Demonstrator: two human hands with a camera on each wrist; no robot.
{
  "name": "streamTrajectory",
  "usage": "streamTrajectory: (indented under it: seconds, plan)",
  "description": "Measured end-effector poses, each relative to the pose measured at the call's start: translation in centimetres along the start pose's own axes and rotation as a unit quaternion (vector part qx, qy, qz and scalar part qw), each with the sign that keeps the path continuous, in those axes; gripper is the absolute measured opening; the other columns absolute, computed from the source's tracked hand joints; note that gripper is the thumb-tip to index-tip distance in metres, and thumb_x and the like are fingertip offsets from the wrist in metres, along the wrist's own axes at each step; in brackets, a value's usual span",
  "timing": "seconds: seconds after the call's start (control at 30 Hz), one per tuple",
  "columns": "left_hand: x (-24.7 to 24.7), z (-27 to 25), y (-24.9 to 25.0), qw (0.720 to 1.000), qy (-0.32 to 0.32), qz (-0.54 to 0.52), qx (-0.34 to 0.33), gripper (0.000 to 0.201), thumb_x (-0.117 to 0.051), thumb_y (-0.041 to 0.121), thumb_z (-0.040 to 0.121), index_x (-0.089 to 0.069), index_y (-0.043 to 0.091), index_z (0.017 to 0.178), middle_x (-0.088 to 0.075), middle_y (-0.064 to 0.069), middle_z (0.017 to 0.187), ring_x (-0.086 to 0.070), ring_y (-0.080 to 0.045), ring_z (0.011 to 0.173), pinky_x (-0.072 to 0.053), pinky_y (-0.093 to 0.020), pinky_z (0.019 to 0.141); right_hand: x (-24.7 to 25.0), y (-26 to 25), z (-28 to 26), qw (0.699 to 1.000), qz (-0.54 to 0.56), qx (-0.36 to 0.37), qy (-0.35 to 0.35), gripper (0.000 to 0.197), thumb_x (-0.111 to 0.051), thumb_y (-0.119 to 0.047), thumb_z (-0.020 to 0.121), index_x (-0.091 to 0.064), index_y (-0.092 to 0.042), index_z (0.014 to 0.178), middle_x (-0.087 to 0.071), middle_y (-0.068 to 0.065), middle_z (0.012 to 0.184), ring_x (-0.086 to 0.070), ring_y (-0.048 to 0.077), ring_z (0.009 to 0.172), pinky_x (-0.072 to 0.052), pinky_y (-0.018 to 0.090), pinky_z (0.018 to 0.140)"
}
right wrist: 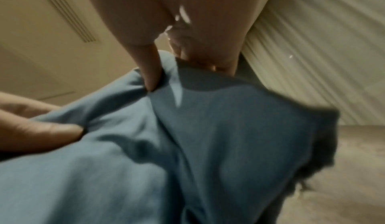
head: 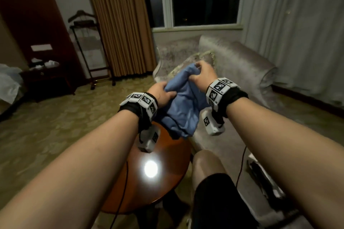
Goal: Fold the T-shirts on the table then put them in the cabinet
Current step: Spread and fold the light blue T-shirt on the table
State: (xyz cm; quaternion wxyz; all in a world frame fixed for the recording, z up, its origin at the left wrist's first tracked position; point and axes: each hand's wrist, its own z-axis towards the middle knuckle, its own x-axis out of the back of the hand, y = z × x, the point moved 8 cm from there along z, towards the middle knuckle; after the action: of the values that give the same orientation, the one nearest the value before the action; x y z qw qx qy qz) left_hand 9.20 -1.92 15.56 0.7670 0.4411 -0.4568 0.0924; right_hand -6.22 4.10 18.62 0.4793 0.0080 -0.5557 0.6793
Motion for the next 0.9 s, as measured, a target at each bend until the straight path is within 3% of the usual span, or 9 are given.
streamTrajectory:
  seconds: [0.07, 0.13, 0.37, 0.5, 0.57, 0.7, 0.77, 0.83, 0.9]
  plan:
    - [-0.5, 0.0, 4.0, 0.999, -0.003, -0.023, -0.040, 0.030, -0.062, 0.026, 0.091, -0.062, 0.008, 0.114, -0.066, -0.012, 0.108, -0.061, -0.023, 0.100, -0.038, -0.022, 0.070, 4.0, 0.4, -0.3, 0.999, 0.000, -0.004, 0.046, 0.037, -0.062, -0.016, 0.087, -0.054, -0.007, 0.122, -0.062, 0.014, 0.117, -0.059, 0.026, 0.107, -0.046, 0.034, 0.090]
    - [-1.4, 0.2, 7.8, 0.996, -0.012, -0.038, -0.075, 0.029, -0.061, 0.029, 0.092, -0.063, 0.008, 0.112, -0.067, -0.012, 0.106, -0.062, -0.021, 0.096, -0.040, -0.023, 0.070, 7.7, 1.3, -0.7, 0.996, -0.020, -0.020, 0.079, 0.039, -0.061, -0.017, 0.087, -0.054, -0.008, 0.124, -0.062, 0.016, 0.121, -0.059, 0.029, 0.110, -0.046, 0.035, 0.091]
    - [-6.5, 0.4, 18.0, 0.980, -0.090, -0.082, -0.159, 0.030, -0.055, 0.030, 0.095, -0.062, 0.010, 0.116, -0.066, -0.011, 0.110, -0.061, -0.020, 0.096, -0.040, -0.024, 0.075, 19.1, 5.8, -4.8, 0.981, -0.069, -0.078, 0.166, 0.033, -0.059, -0.030, 0.088, -0.058, -0.013, 0.117, -0.065, 0.010, 0.111, -0.061, 0.028, 0.101, -0.049, 0.039, 0.089]
    - [-10.6, 0.1, 22.1, 0.964, -0.143, -0.123, -0.188, 0.031, -0.056, 0.028, 0.095, -0.062, 0.010, 0.119, -0.066, -0.010, 0.109, -0.060, -0.018, 0.096, -0.039, -0.020, 0.071, 23.7, 9.2, -8.0, 0.966, -0.119, -0.159, 0.167, 0.037, -0.056, -0.041, 0.091, -0.059, -0.008, 0.108, -0.060, 0.008, 0.096, -0.058, 0.026, 0.090, -0.040, 0.030, 0.072]
    - [-13.1, -0.1, 23.7, 0.954, -0.183, -0.135, -0.195, 0.031, -0.056, 0.028, 0.095, -0.061, 0.009, 0.120, -0.066, -0.011, 0.111, -0.061, -0.021, 0.099, -0.041, -0.021, 0.074, 25.3, 11.5, -10.1, 0.956, -0.114, -0.215, 0.164, 0.042, -0.057, -0.049, 0.089, -0.061, -0.010, 0.105, -0.059, 0.007, 0.095, -0.055, 0.023, 0.086, -0.038, 0.027, 0.072]
    - [-19.0, -0.5, 25.7, 0.936, -0.265, -0.132, -0.193, 0.032, -0.056, 0.030, 0.095, -0.061, 0.008, 0.118, -0.066, -0.010, 0.108, -0.063, -0.024, 0.099, -0.049, -0.032, 0.087, 27.6, 17.0, -14.6, 0.928, -0.122, -0.311, 0.167, 0.053, -0.060, -0.061, 0.081, -0.063, -0.012, 0.103, -0.064, 0.008, 0.098, -0.061, 0.027, 0.088, -0.047, 0.032, 0.077]
    - [-21.9, -0.7, 26.4, 0.928, -0.299, -0.118, -0.190, 0.032, -0.055, 0.032, 0.095, -0.061, 0.009, 0.117, -0.065, -0.009, 0.105, -0.062, -0.024, 0.096, -0.048, -0.032, 0.085, 28.5, 19.4, -16.1, 0.914, -0.146, -0.344, 0.159, 0.055, -0.060, -0.059, 0.082, -0.063, -0.011, 0.108, -0.064, 0.010, 0.101, -0.062, 0.029, 0.091, -0.050, 0.034, 0.080]
    - [-24.6, -0.9, 26.6, 0.921, -0.331, -0.105, -0.177, 0.033, -0.054, 0.035, 0.096, -0.062, 0.010, 0.115, -0.065, -0.008, 0.102, -0.062, -0.024, 0.092, -0.048, -0.030, 0.080, 29.2, 21.4, -16.7, 0.902, -0.174, -0.364, 0.151, 0.044, -0.058, -0.053, 0.087, -0.063, -0.010, 0.100, -0.065, 0.012, 0.099, -0.062, 0.030, 0.088, -0.047, 0.033, 0.076]
    - [-27.0, -0.7, 26.6, 0.918, -0.350, -0.095, -0.159, 0.035, -0.054, 0.038, 0.095, -0.062, 0.011, 0.116, -0.067, -0.008, 0.104, -0.064, -0.025, 0.094, -0.050, -0.034, 0.085, 29.5, 23.2, -16.6, 0.893, -0.198, -0.379, 0.138, 0.036, -0.056, -0.049, 0.089, -0.061, -0.013, 0.089, -0.065, 0.011, 0.094, -0.061, 0.030, 0.086, -0.045, 0.032, 0.072]
